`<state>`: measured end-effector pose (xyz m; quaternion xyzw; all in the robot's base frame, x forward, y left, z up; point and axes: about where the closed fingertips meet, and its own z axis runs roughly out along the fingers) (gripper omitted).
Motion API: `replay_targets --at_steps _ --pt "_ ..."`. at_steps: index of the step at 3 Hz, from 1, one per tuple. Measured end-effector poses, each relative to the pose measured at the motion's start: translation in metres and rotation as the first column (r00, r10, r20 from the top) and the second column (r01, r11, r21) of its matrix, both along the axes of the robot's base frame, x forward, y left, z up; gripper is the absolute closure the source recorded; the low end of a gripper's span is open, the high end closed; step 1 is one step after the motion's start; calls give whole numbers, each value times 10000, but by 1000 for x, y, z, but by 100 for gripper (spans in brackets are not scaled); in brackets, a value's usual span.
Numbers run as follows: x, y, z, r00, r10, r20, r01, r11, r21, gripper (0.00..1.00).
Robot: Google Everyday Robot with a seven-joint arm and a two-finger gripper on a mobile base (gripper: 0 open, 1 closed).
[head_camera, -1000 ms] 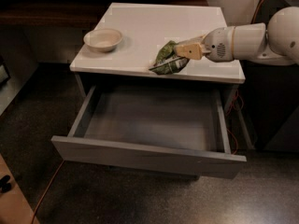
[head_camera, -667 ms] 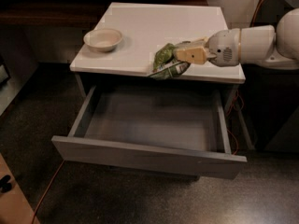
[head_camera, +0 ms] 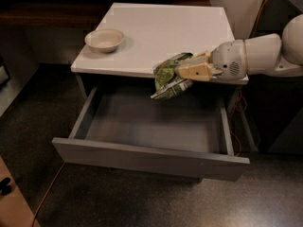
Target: Place green jalapeno chip bag into top drawer
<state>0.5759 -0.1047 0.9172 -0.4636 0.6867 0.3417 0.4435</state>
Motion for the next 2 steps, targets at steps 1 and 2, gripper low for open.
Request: replay_targets --at_steps 1,2 --pt "-7 5 -41 9982 484 -351 -513 9948 -880 100" --pt "-8 6 -67 9957 696 -617 -783 9853 -1516 100"
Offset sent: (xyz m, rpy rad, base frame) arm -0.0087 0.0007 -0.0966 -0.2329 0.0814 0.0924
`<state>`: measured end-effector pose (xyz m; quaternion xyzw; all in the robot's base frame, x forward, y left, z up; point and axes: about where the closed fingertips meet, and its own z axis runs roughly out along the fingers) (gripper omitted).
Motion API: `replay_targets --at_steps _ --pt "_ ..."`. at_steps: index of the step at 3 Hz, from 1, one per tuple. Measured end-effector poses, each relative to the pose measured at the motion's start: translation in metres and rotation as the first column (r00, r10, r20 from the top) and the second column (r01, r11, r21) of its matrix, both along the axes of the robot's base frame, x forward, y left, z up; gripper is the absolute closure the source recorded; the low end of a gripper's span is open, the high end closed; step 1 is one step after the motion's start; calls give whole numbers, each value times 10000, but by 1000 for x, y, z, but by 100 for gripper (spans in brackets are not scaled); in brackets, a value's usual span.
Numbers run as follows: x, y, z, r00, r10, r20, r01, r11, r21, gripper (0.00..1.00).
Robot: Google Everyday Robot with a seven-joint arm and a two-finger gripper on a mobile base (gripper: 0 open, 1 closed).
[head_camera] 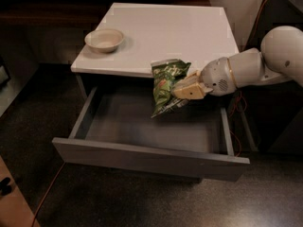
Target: Place green jalapeno chip bag into top drawer
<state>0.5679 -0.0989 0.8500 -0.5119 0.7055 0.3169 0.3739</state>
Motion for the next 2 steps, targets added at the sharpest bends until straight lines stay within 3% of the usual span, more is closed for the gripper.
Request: replay_targets --at_steps 2 --pt "-13 -9 -25 9973 487 -554 -558 9895 -1337 100"
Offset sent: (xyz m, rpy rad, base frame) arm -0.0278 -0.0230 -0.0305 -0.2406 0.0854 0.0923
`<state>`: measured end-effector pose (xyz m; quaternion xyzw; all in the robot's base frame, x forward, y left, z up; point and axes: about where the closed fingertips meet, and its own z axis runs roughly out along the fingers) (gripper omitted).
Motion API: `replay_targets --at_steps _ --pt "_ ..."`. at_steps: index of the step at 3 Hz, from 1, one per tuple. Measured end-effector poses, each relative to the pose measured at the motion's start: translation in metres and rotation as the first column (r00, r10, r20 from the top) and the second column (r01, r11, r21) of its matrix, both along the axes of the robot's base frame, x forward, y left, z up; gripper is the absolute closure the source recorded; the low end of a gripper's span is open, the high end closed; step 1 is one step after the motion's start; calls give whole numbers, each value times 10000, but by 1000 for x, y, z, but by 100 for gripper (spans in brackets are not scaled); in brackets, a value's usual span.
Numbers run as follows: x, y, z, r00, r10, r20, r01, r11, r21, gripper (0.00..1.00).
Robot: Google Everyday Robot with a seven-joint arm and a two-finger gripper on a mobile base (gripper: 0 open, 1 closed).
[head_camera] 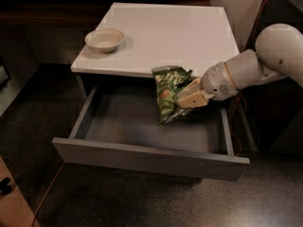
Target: Place green jalapeno chip bag into top drawer
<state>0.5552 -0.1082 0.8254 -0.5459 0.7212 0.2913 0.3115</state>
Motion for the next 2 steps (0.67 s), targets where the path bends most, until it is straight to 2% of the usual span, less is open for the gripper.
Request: replay_targets --at_steps 2 --pt "-17 -13 -22 9986 264 -449 -318 9918 -1237 97"
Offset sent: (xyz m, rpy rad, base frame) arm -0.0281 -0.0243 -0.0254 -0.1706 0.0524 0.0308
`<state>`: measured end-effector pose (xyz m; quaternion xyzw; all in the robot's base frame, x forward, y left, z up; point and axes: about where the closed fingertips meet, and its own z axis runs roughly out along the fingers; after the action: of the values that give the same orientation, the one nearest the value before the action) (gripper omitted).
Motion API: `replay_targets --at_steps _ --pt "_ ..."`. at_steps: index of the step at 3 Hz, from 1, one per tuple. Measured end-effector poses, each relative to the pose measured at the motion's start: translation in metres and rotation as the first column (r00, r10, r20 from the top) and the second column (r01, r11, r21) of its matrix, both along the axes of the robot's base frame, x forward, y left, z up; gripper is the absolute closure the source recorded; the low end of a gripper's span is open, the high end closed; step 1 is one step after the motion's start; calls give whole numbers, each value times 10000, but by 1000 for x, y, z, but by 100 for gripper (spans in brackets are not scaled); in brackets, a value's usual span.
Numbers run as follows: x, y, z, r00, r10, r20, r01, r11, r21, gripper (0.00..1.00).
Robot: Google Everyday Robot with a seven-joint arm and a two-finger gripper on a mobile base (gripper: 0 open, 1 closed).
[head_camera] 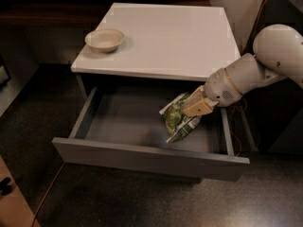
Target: Place green jalapeno chip bag into top drawer
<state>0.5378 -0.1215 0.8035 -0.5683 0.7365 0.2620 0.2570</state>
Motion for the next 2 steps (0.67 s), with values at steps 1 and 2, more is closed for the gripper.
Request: replay_targets --at_steps 1,2 --pt "8 0 -15 10000 -49 85 52 9991 -427 75" --pt "29 4 -39 9995 -144 293 165 9972 -728 53"
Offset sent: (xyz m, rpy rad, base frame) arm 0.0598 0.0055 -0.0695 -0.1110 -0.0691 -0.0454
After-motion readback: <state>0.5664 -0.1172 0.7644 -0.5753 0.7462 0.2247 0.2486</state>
